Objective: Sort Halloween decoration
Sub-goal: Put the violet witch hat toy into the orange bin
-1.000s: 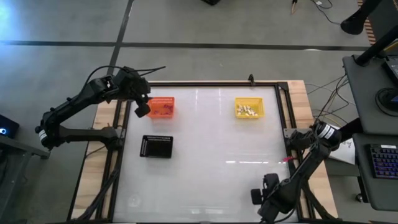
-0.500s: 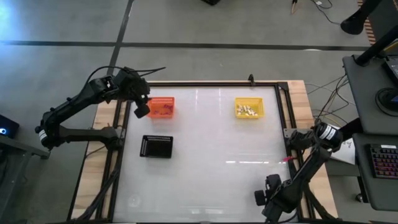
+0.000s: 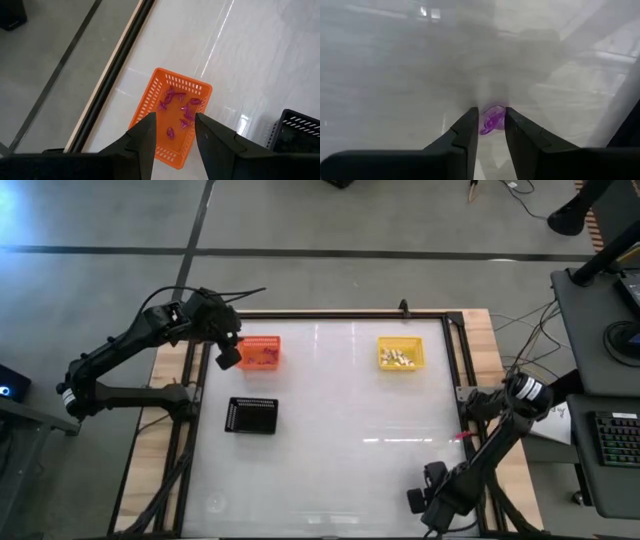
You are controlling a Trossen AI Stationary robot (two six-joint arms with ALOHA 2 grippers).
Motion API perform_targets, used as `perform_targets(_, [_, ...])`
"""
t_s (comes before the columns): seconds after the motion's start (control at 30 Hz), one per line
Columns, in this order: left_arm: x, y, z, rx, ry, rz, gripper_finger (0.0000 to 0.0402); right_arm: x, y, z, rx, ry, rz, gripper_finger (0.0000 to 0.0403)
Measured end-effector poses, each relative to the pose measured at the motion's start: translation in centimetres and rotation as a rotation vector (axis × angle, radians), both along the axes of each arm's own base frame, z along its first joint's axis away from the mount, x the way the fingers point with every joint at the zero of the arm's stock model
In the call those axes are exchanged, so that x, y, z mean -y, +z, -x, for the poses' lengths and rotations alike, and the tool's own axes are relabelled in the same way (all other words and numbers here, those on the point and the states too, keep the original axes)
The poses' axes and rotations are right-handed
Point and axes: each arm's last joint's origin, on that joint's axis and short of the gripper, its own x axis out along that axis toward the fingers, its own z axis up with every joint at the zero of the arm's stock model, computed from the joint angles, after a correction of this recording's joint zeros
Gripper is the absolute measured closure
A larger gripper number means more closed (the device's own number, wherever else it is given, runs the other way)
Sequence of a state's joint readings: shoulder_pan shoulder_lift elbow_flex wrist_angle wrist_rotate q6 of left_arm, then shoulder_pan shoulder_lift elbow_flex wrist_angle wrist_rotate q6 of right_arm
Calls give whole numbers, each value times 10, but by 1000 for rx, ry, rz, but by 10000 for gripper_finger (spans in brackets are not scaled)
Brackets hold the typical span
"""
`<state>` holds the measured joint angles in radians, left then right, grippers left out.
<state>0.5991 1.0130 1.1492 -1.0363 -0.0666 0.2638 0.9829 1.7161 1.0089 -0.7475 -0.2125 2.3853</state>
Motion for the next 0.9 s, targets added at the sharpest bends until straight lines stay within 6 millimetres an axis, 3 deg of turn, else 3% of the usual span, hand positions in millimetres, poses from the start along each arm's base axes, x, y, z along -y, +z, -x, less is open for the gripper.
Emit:
perform_targets(0.23, [0,0,0,0,1,0,283,3,-6,2,3,30,-3,381])
perform_targets(0.43, [0,0,0,0,1,-1,283,-1,-2,0,1,40,-21,392])
perform_targets(0.7, [0,0,0,-1,1,-2,283,-11,25,-9,53,48,58,394])
perform_targets(0.9, [0,-1,1,-10,4,7,283,-16,48,-30,247,48,107,394])
